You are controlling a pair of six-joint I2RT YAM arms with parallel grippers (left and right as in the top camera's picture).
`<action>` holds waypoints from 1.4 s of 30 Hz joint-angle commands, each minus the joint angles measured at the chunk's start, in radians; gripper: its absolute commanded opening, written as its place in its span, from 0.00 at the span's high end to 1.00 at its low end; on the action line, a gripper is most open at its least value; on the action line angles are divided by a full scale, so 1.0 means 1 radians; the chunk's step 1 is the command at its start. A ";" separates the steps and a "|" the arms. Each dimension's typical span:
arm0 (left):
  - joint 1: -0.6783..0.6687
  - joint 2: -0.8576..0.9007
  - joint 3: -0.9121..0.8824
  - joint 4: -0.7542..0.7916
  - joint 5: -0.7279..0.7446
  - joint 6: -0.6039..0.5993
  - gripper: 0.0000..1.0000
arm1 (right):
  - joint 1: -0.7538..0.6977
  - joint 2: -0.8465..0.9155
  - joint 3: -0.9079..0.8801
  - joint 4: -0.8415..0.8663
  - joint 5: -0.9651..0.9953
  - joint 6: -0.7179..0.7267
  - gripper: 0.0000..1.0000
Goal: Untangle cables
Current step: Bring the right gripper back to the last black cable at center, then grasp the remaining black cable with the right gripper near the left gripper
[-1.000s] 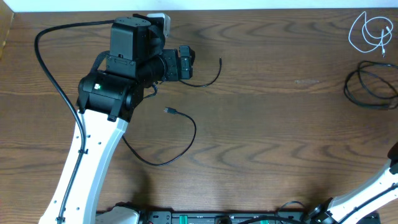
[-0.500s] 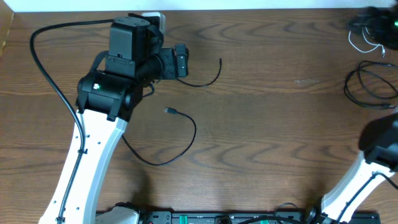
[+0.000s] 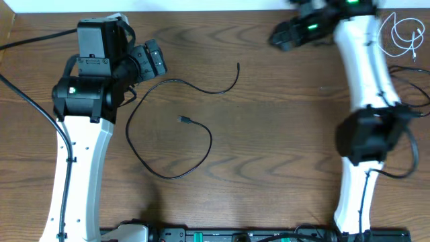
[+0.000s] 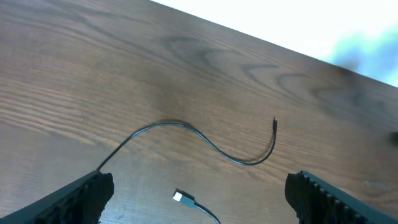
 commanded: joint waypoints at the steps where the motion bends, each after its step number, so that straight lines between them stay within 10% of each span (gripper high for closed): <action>1: 0.003 0.007 0.003 -0.009 -0.006 -0.008 0.06 | 0.090 0.050 -0.003 0.016 0.066 -0.143 0.01; 27: 0.003 0.007 0.003 -0.023 -0.006 -0.008 0.06 | 0.350 0.205 -0.141 0.039 0.101 -0.583 0.09; 42: 0.003 0.007 0.003 -0.026 -0.005 -0.008 0.06 | 0.347 0.203 -0.210 0.086 0.138 -0.442 0.64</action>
